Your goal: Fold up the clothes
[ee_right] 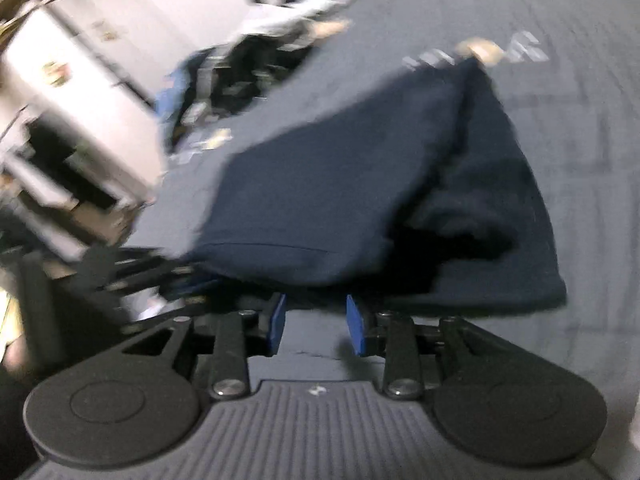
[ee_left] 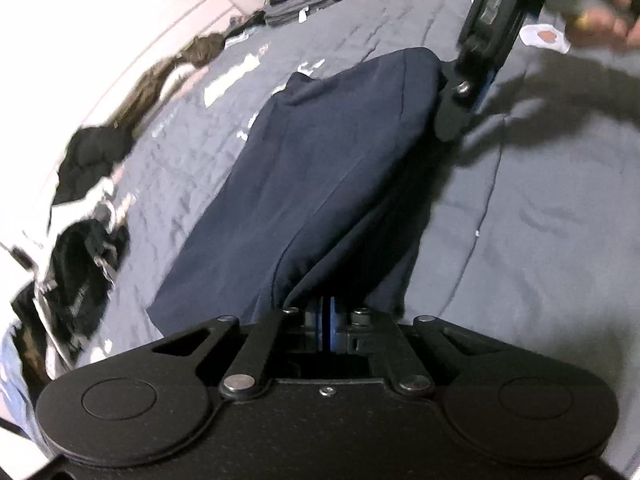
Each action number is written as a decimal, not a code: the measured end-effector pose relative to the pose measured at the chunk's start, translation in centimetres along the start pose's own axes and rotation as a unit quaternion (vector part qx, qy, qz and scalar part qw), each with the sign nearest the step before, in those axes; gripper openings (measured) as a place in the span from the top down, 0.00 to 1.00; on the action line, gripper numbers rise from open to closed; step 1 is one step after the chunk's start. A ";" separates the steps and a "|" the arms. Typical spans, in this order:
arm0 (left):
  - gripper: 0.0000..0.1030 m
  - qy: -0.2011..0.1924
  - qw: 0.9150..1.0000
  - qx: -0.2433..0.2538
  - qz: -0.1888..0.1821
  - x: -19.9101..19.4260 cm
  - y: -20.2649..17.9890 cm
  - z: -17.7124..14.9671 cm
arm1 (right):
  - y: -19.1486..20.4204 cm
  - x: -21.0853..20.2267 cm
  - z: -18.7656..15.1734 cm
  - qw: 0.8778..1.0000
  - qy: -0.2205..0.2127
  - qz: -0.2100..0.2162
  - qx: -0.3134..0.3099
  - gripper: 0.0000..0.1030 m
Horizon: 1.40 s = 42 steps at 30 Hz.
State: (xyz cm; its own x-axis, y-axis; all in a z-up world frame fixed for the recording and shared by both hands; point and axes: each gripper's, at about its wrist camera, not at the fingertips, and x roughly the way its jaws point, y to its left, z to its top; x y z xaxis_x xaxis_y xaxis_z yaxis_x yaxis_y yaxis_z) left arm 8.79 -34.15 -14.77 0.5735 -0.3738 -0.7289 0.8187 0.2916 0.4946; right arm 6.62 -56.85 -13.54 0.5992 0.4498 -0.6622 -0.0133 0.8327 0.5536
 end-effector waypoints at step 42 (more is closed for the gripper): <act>0.49 -0.036 0.990 -0.084 -0.105 -5.5 2.6 -0.3 | -6.0 -4.0 1.8 0.988 -0.065 -0.107 0.090 0.68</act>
State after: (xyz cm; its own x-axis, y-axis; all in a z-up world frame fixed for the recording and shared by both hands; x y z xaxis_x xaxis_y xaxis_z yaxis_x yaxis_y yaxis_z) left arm 7.74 -31.01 -9.60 0.3974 -0.5014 -0.7685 0.9071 0.3413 0.2464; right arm 5.77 -64.26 -13.28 0.6708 0.2150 -0.7097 0.2604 0.8278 0.4969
